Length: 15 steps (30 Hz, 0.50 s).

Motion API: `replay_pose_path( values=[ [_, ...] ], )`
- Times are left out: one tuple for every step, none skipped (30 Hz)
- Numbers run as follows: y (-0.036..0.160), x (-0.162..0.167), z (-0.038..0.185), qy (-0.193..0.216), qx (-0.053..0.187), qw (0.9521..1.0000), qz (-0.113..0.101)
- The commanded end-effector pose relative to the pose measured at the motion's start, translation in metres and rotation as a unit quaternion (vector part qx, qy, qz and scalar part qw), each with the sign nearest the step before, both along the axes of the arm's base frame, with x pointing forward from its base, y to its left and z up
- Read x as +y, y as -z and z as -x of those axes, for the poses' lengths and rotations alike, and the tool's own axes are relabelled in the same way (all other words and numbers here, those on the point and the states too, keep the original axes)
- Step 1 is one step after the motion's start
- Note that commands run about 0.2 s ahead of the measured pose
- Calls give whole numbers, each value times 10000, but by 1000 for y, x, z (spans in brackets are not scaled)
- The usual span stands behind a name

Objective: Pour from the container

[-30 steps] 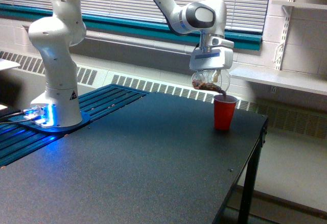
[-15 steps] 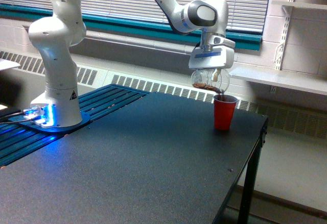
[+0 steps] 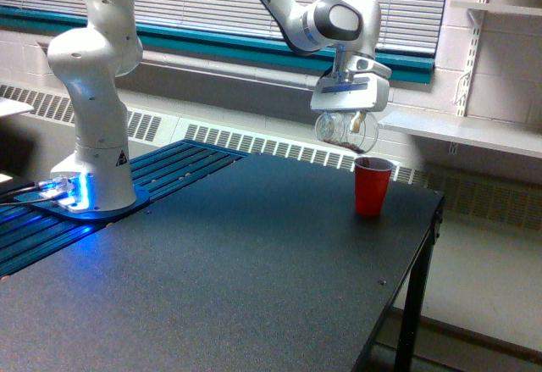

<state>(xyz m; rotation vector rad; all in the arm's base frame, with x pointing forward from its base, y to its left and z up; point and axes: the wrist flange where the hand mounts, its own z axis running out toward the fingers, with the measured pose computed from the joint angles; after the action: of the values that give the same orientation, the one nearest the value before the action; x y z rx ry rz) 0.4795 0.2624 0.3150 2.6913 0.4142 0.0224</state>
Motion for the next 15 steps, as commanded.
replay_pose_path(
  values=[
    [-5, 6, 2, -285, 136, 9994, 106],
    [-6, 7, 2, -282, 156, 9994, 105],
    [-6, 7, 3, -280, 164, 9994, 107],
    [-7, 7, 3, -279, 174, 9994, 107],
    [-7, 7, 3, -276, 186, 9994, 107],
    [-8, 8, 3, -275, 201, 9994, 111],
    [-9, 8, 3, -272, 210, 9993, 112],
    [-9, 8, 3, -264, 203, 9994, 123],
    [-10, 8, 3, -255, 180, 9994, 134],
    [-10, 9, 3, -230, 176, 9995, 116],
    [-10, 9, 3, -214, 186, 9995, 98],
    [-10, 9, 3, -200, 199, 9996, 82],
    [-11, 9, 3, -198, 198, 9996, 84],
    [-11, 9, 3, -183, 193, 9996, 85],
    [-12, 9, 4, -170, 199, 9996, 79]
  ],
)
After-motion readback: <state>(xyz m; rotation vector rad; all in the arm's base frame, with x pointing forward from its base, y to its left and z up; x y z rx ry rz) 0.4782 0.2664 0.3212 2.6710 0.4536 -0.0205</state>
